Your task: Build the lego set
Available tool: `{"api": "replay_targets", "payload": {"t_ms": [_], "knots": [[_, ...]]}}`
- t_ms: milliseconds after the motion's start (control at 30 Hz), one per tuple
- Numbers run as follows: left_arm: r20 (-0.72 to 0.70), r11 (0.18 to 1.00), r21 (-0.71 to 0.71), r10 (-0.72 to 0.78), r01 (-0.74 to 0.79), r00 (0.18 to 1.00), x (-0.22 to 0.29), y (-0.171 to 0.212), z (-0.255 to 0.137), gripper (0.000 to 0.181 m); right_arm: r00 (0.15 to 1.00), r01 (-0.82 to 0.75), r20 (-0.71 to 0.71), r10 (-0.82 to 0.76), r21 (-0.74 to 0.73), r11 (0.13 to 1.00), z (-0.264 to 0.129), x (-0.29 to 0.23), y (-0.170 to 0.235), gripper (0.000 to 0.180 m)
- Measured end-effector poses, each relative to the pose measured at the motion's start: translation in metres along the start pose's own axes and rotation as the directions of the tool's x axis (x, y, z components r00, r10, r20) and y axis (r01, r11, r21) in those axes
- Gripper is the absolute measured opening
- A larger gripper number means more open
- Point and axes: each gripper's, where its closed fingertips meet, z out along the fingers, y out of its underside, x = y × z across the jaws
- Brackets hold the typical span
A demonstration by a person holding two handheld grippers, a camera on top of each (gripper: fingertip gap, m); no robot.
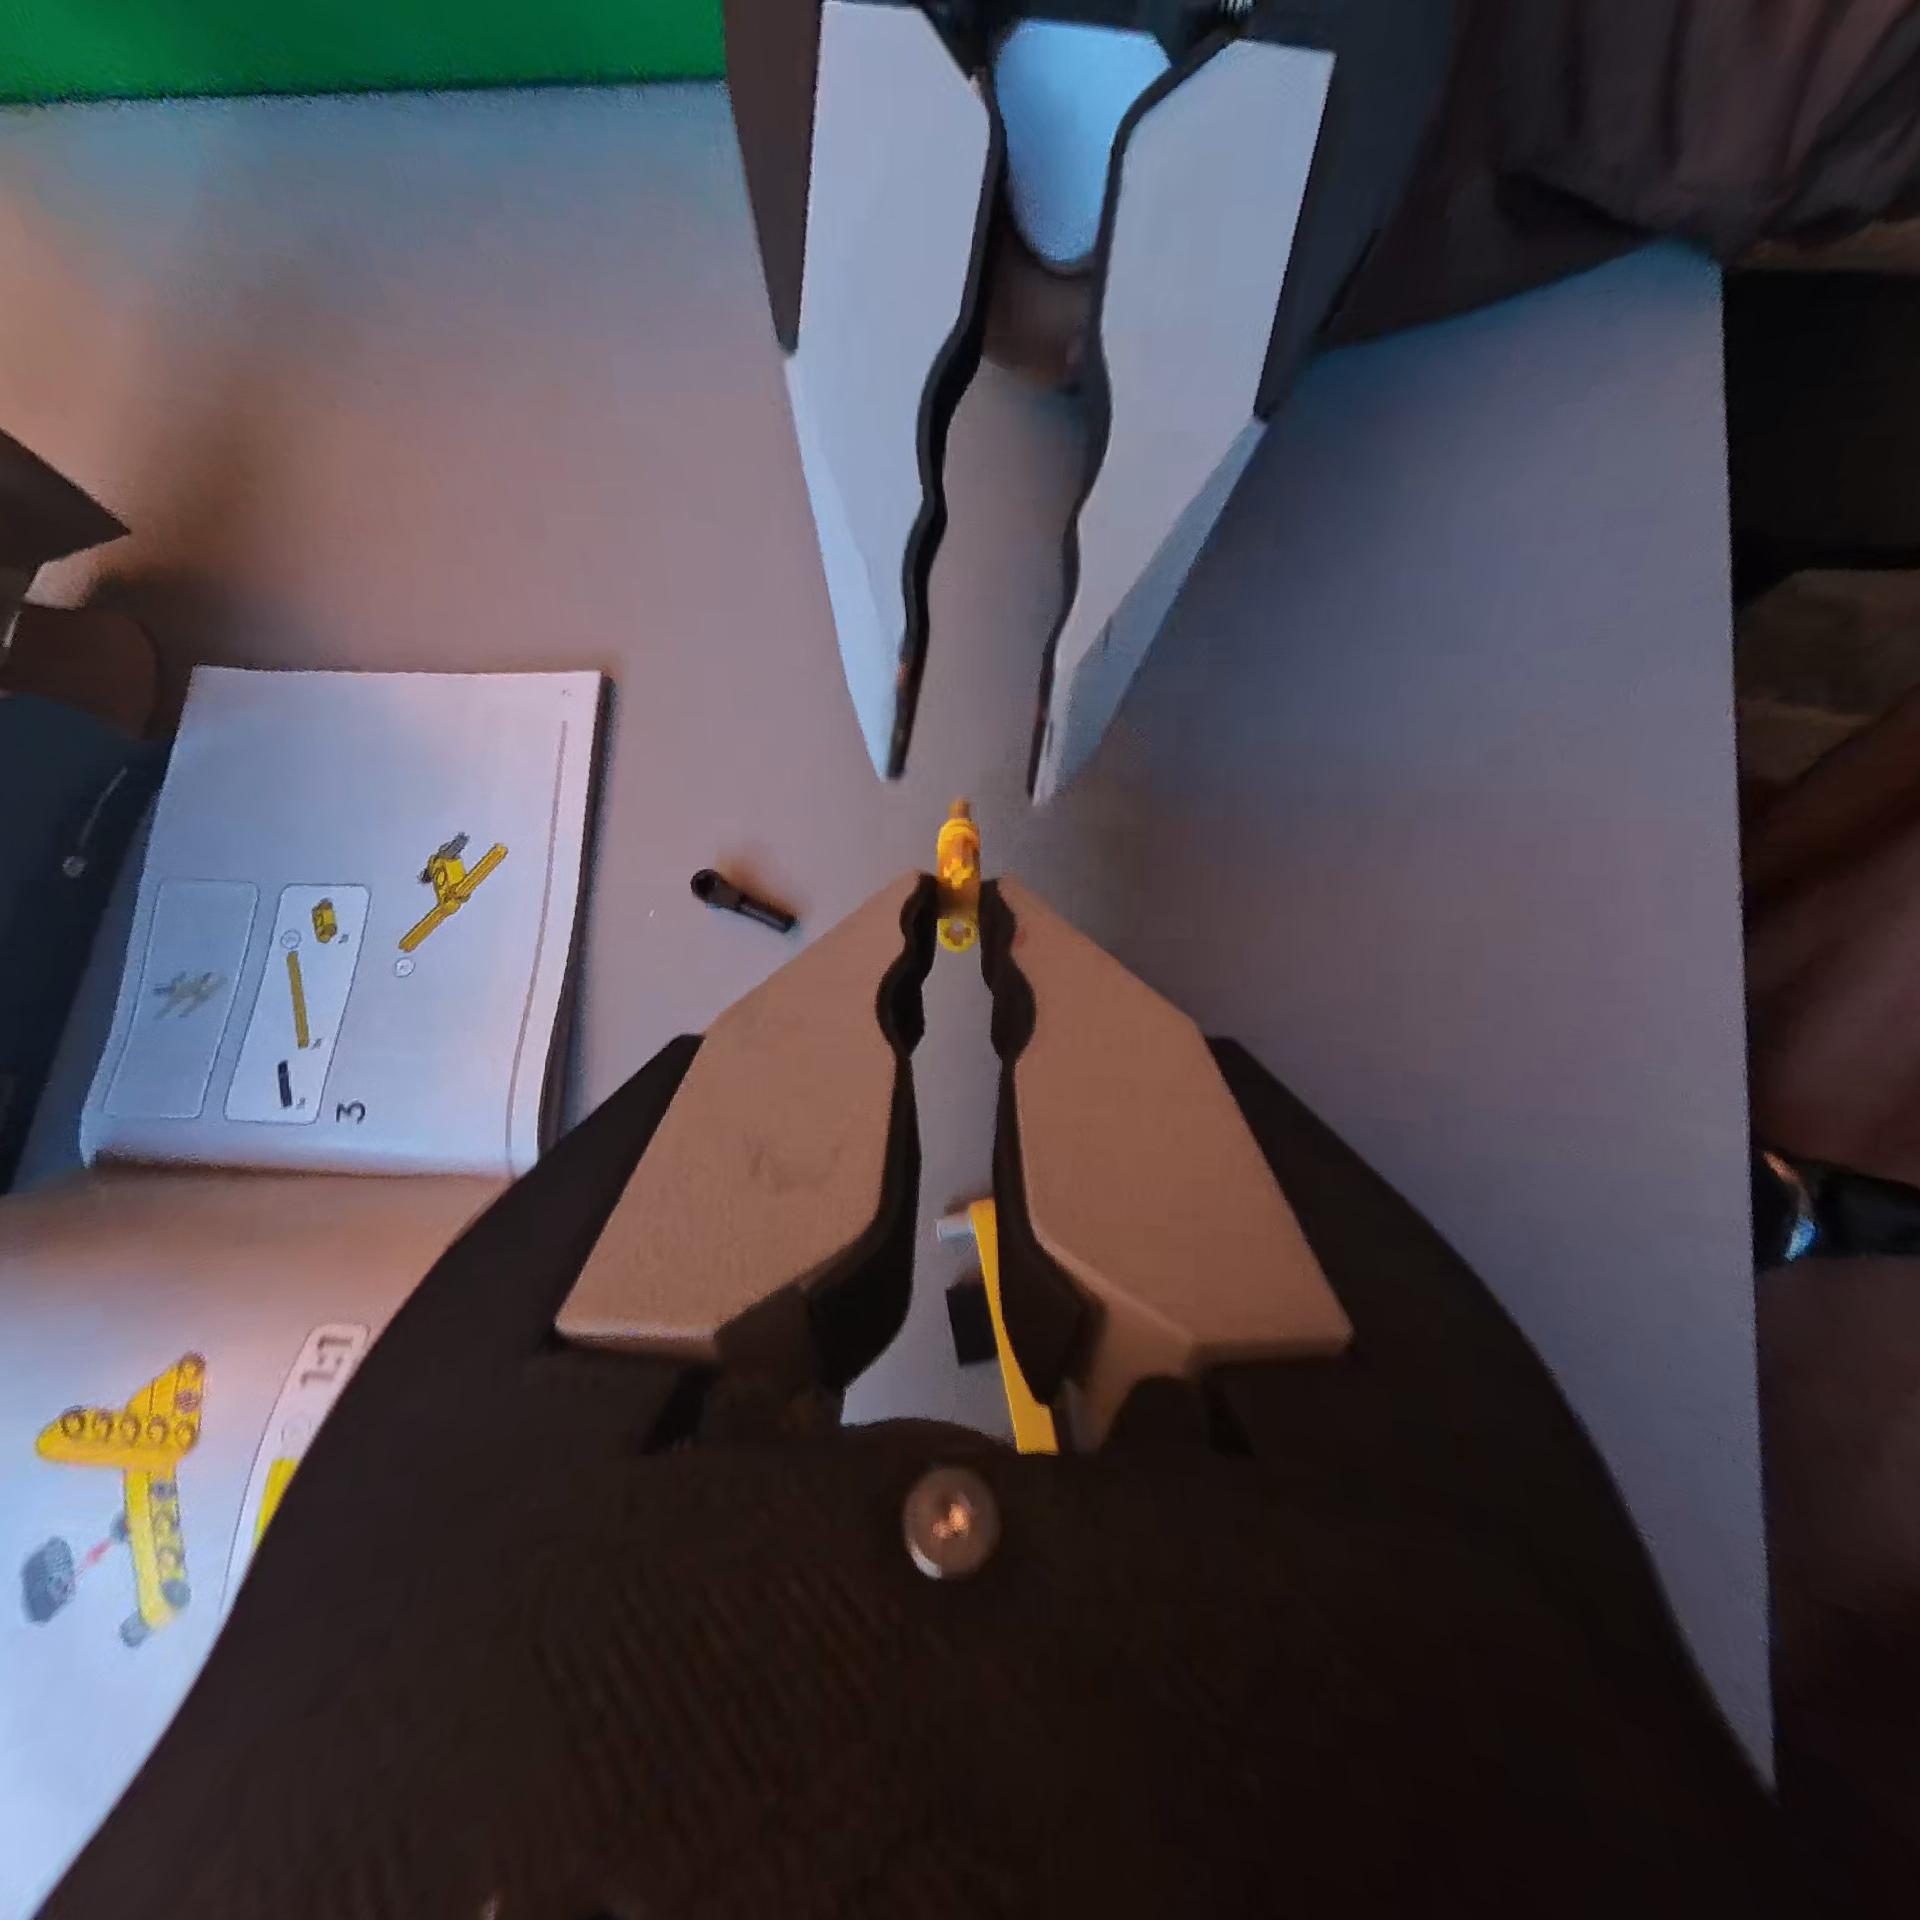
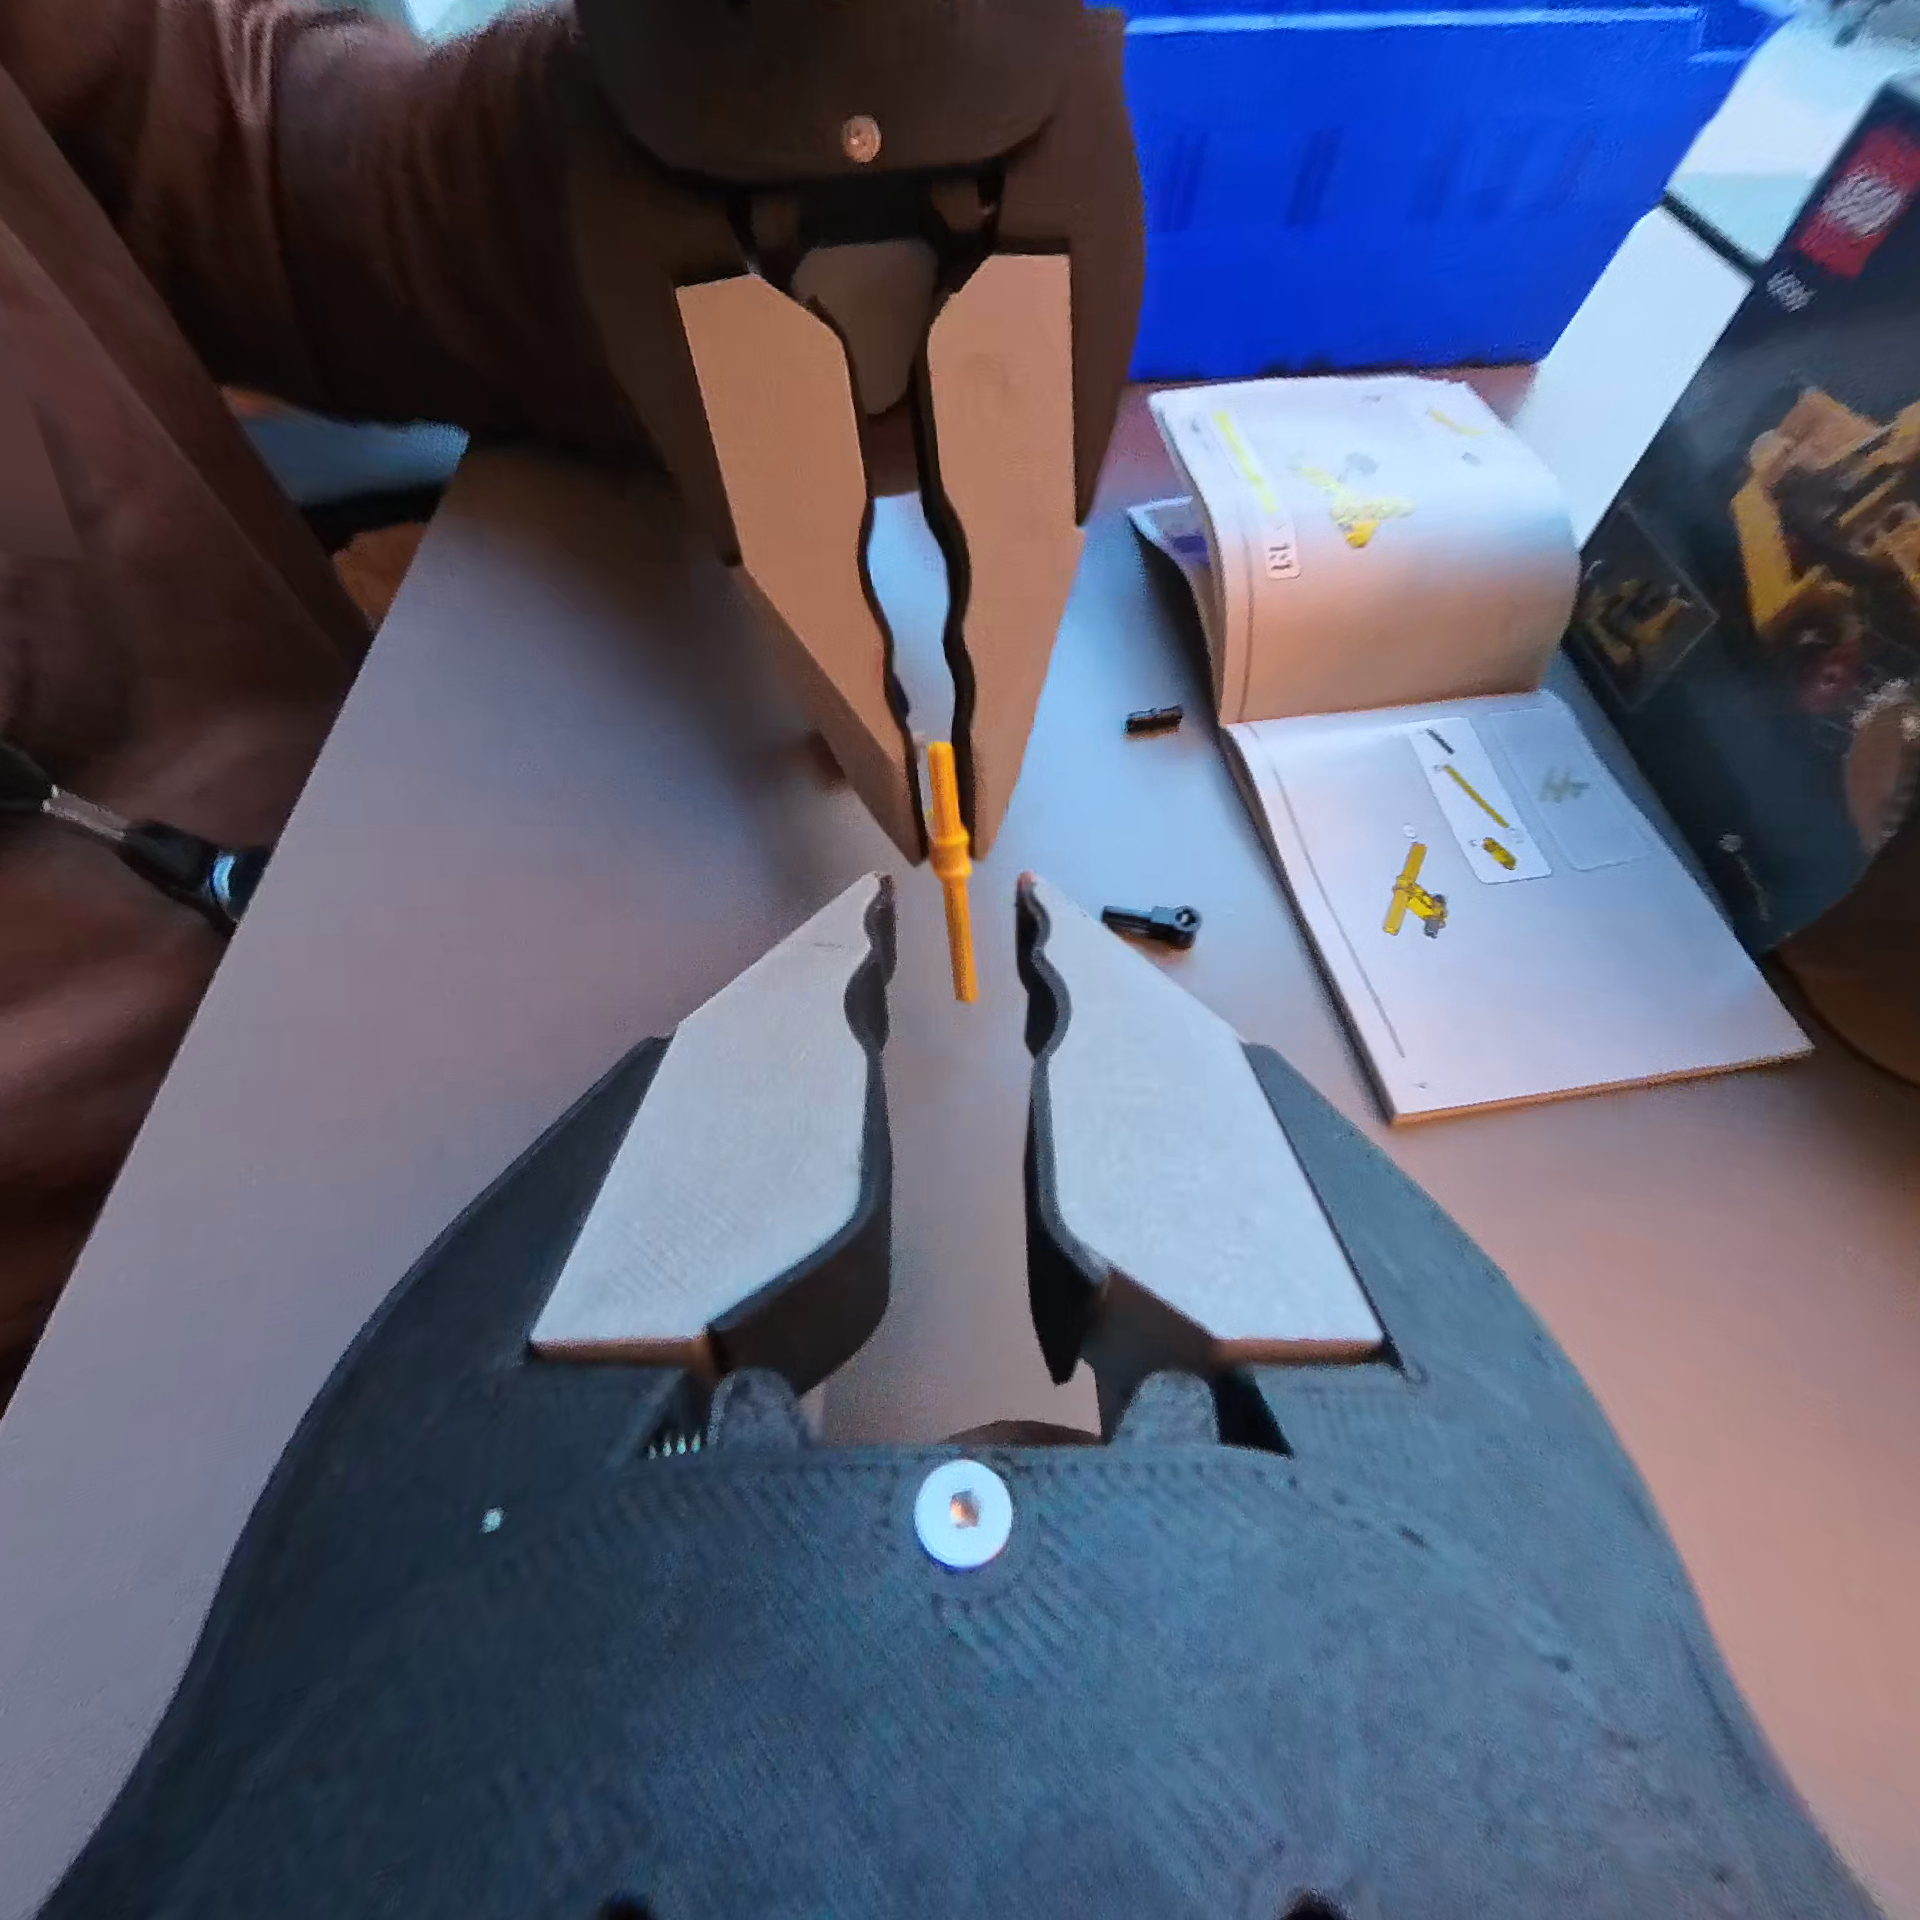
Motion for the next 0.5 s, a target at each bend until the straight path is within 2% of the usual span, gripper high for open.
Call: {"api": "replay_targets", "payload": {"t_ms": [33,133,200,300,367,500], "knots": [[-0.005,0.999,0.031,-0.017,0.018,1.000,-0.001,-0.001,-0.006,0.005,1.000,-0.014,-0.011,0.014,0.020,1.000,-0.002,0.002,-0.002,0.022],[0.020,0.978,0.187,-0.098,0.093,0.995,-0.015,-0.015,-0.033,0.005,0.997,-0.049,-0.049,0.052,0.066,0.997,-0.007,0.011,-0.007,0.028],[0.022,0.932,0.325,-0.178,0.162,0.984,-0.031,-0.027,-0.056,0.005,0.993,-0.068,-0.090,0.077,0.099,0.993,-0.011,0.020,-0.011,0.027],[-0.150,0.799,0.515,-0.273,0.311,0.950,-0.039,-0.049,-0.094,0.006,0.987,-0.104,-0.108,0.122,0.157,0.982,-0.017,0.030,-0.017,0.027],[-0.220,0.757,0.534,-0.304,0.376,0.927,-0.041,-0.050,-0.103,0.006,0.986,-0.122,-0.087,0.141,0.202,0.972,-0.020,0.029,-0.023,0.027],[-0.250,0.764,0.515,-0.300,0.389,0.921,-0.034,-0.052,-0.095,0.006,0.986,-0.140,-0.046,0.159,0.280,0.950,-0.022,0.026,-0.040,0.027]]}}
